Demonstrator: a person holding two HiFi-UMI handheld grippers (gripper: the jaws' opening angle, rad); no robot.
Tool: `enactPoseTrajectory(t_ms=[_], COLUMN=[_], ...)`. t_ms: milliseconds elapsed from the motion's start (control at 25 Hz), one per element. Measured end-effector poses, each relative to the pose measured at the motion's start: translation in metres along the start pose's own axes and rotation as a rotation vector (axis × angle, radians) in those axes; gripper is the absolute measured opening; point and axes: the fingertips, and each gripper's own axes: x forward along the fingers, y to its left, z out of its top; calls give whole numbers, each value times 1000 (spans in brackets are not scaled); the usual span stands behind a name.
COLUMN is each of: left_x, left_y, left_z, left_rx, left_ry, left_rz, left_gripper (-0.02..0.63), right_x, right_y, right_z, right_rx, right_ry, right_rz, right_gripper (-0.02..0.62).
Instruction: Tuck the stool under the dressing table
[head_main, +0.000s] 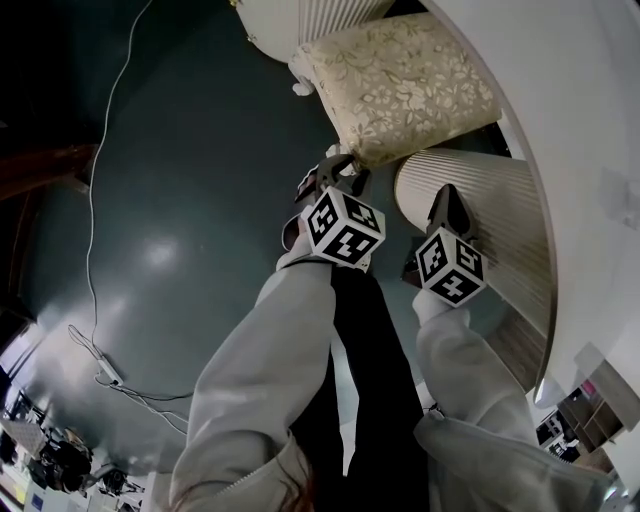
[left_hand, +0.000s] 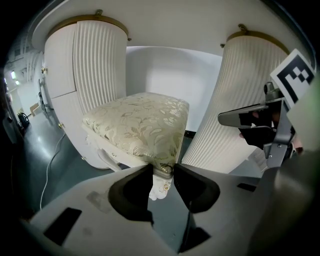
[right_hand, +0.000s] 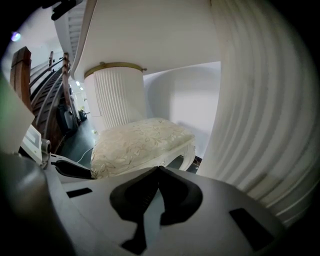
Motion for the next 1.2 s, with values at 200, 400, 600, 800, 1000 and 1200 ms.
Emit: enactPoseTrajectory(t_ms=[200,400,600,800,1000,1200], left_x=[2,0,3,11,24,21], left_y=[-1,-2,-4,-7,-7,-9], left_z=[0,0,2,2,0,2], left_rx=[14,16,22,24,52,57], left_ry=[-24,-60,-102,-137,-160,-201], left_rz=[-20,-31,-35,-50,-80,-100], left_gripper=[132,130,129,128,126,124], right_x=[-2,-10,-16,-17,-11,-25], right_y=[5,8,9,12,26,33], right_z=[-5,-14,-24,-32,-36,-36], right_rx=[3,13,3,-18,-53,-74], right_ry=[-16,-29,-49,-63,-87,-112], right_rz=[-10,-21,-29,-34,-21,-24], right_gripper=[52,52,52,52,52,52])
